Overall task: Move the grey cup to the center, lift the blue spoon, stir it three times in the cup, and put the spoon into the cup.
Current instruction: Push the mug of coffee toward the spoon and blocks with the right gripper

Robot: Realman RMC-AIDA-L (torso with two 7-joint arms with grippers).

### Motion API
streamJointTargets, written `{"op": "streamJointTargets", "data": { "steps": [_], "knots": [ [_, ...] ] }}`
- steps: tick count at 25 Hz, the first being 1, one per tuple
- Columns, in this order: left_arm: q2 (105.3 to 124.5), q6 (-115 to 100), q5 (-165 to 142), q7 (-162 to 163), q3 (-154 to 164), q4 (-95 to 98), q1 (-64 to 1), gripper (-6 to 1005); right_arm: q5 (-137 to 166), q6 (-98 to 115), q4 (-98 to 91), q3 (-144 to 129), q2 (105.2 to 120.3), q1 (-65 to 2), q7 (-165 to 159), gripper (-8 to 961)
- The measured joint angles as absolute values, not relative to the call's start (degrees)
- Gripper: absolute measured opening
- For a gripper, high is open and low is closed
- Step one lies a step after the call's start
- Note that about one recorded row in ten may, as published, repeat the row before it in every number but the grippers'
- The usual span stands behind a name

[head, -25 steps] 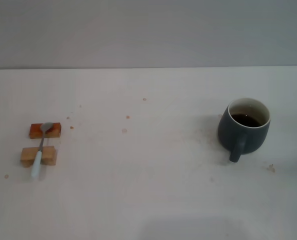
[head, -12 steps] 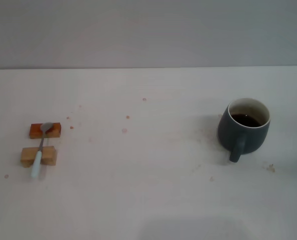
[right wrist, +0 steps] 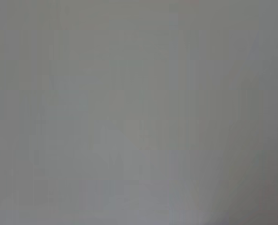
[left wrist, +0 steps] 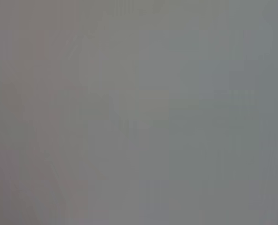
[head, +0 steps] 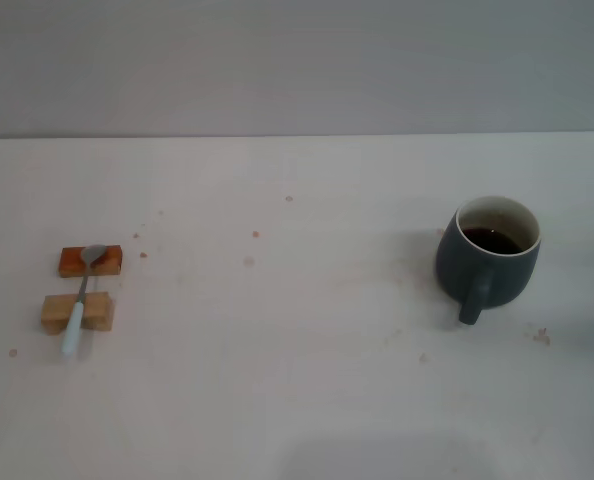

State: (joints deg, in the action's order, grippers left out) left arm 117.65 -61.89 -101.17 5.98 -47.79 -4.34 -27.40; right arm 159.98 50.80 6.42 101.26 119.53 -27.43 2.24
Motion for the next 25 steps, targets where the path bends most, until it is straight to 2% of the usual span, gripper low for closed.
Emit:
{"op": "streamJointTargets", "data": {
  "steps": [2, 25],
  "knots": [
    [117.64, -62.1, -101.2, 6.0, -47.8, -4.3, -27.5, 833, 160.0, 50.8, 6.4, 100.6, 119.6, -27.4, 1.8, 27],
    [117.5, -62.5, -101.2, 6.0, -47.9, -4.4, -28.4, 833, 160.0, 50.6, 6.8, 79.6, 119.8, -27.2, -10.1, 29]
  ]
}}
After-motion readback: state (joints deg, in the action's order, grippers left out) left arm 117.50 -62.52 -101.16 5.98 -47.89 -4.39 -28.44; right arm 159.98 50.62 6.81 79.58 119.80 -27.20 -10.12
